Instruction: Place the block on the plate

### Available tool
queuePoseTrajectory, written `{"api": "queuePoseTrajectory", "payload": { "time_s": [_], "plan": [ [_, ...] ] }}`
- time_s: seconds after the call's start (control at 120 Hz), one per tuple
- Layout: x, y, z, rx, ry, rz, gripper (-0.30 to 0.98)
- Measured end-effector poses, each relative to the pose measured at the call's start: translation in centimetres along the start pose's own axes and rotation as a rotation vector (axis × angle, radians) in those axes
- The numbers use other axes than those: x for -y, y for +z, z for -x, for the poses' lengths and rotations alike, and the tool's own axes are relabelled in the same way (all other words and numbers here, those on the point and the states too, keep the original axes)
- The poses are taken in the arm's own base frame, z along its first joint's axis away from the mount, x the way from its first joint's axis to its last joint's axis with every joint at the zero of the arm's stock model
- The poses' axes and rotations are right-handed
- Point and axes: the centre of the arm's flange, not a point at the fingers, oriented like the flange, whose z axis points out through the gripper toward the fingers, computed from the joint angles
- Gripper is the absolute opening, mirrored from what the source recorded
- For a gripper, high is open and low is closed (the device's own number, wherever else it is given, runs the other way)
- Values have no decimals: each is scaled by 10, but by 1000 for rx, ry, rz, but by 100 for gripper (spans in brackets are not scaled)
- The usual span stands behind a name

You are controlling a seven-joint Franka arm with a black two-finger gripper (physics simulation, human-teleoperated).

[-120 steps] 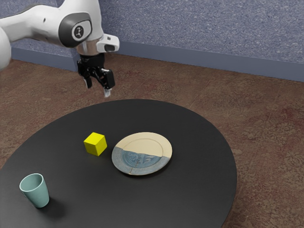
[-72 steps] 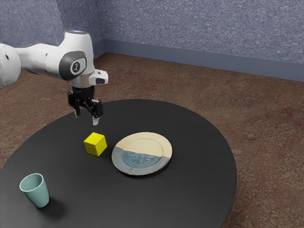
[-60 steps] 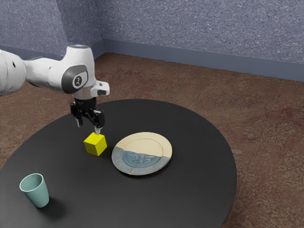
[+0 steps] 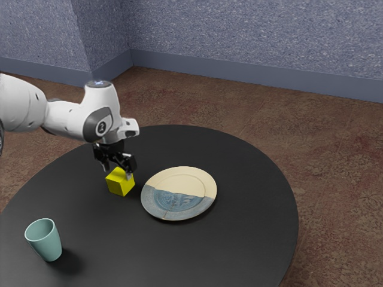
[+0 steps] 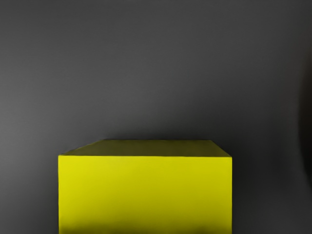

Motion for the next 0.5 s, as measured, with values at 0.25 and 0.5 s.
{"api": "queuePoseTrajectory", "payload": {
  "time_s": [0.25,0.5],
  "plan": [
    [4,27,-1,18,-34,3,69],
    [2,37,-1,23,-53,4,54]
  ]
}}
